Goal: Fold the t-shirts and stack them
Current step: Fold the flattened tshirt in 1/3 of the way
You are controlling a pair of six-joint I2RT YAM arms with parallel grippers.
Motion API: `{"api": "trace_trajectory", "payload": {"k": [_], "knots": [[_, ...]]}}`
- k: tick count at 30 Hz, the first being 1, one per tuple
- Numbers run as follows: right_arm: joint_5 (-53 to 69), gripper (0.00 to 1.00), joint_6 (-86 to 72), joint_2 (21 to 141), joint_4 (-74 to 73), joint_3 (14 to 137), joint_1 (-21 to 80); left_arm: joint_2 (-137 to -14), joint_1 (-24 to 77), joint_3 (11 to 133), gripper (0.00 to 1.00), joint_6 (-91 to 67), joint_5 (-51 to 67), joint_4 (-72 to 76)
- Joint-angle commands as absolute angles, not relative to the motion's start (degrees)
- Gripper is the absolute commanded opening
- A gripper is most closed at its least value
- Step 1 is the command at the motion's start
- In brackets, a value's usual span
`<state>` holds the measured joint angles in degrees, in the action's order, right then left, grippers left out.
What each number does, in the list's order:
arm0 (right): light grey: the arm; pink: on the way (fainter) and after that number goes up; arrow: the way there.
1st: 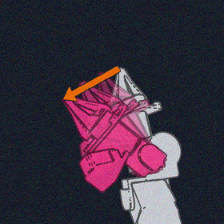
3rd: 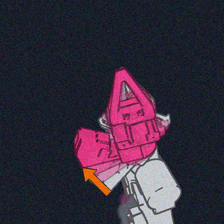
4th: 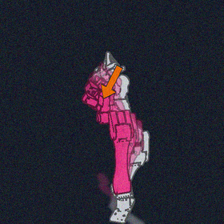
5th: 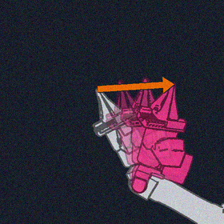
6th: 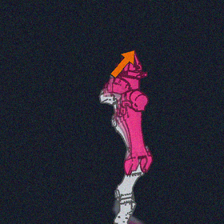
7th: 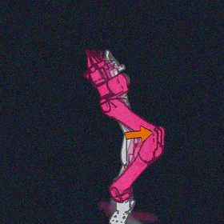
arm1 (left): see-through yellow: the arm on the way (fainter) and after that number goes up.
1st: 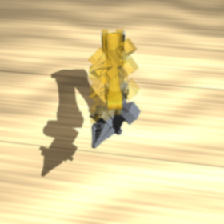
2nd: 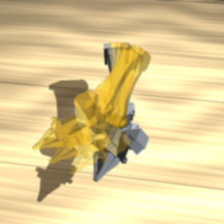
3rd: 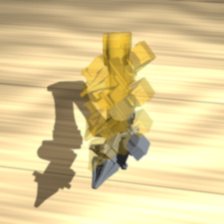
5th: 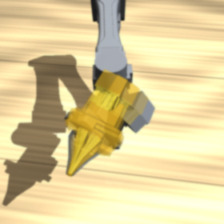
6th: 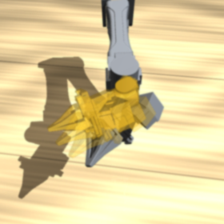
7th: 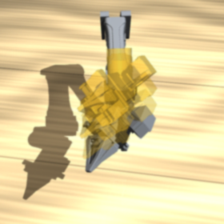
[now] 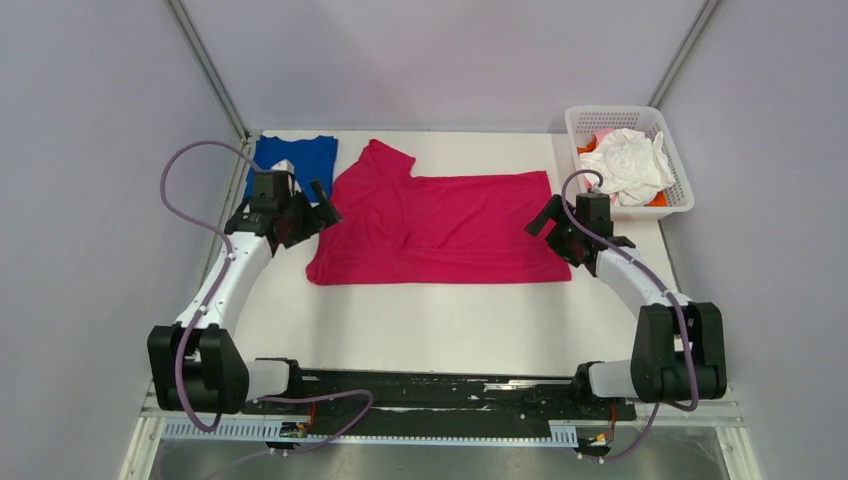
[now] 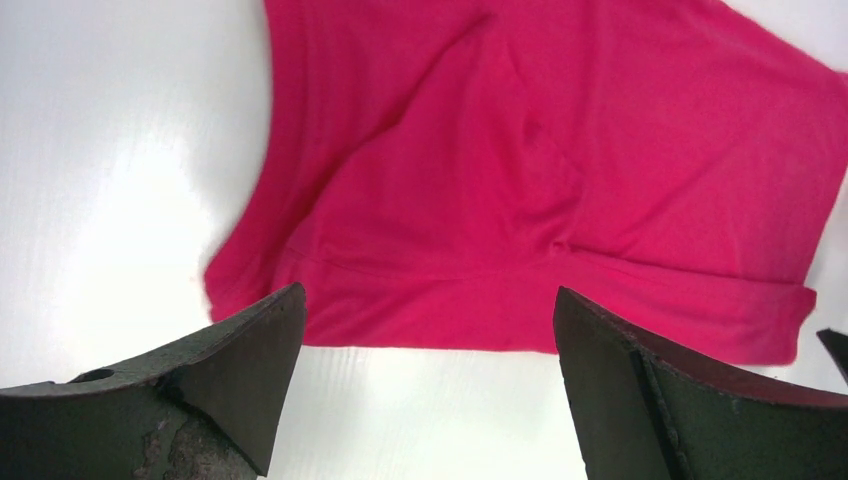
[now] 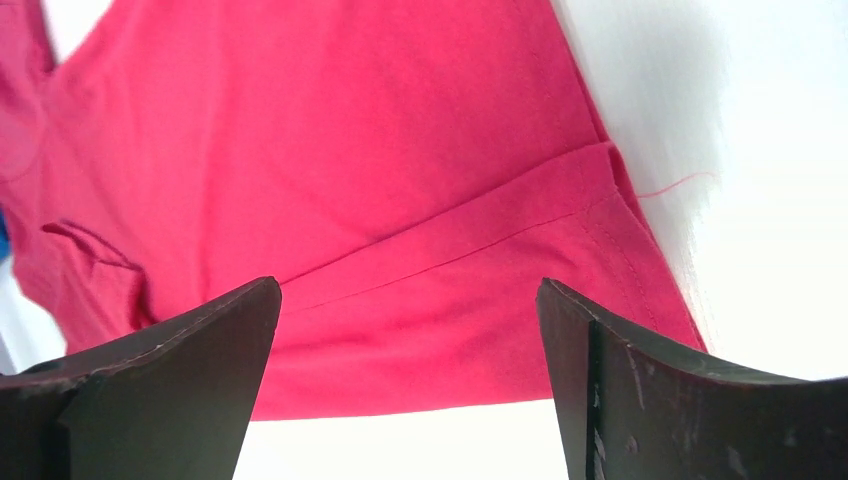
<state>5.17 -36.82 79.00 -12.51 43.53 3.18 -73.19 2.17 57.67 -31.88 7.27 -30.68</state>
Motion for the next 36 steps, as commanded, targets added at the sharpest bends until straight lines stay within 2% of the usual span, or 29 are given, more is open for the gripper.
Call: {"api": "trace_trajectory", "payload": {"k": [1,7,12,19,27,36], "knots": [[7.25,1.0,-34.86,75.02,-11.08,44.09,3.41,-74.12,7.61,54.53,1.0,-34.4,10.75,-26.83],[7.61,1.0,-33.95,74.35,-7.2,42.64,8.45,-79.42,13.35,52.23,1.0,-35.26,13.34,-18.79],[9.99,1.0,-34.75,81.17,-3.15,42.45,10.57,-85.44,13.86,49.48,1.0,-35.49,13.99,-15.76],[9.16,1.0,-37.01,87.05,-5.64,40.72,10.79,-89.51,14.24,44.46,1.0,-37.26,16.41,-13.7],[7.16,1.0,-38.08,80.73,-14.36,34.26,10.79,-84.0,16.64,37.62,1.0,-38.76,15.02,-18.7],[6.46,1.0,-41.0,69.36,-30.06,29.72,10.82,-70.38,22.98,31.06,1.0,-44.68,12.18,-28.35]]}}
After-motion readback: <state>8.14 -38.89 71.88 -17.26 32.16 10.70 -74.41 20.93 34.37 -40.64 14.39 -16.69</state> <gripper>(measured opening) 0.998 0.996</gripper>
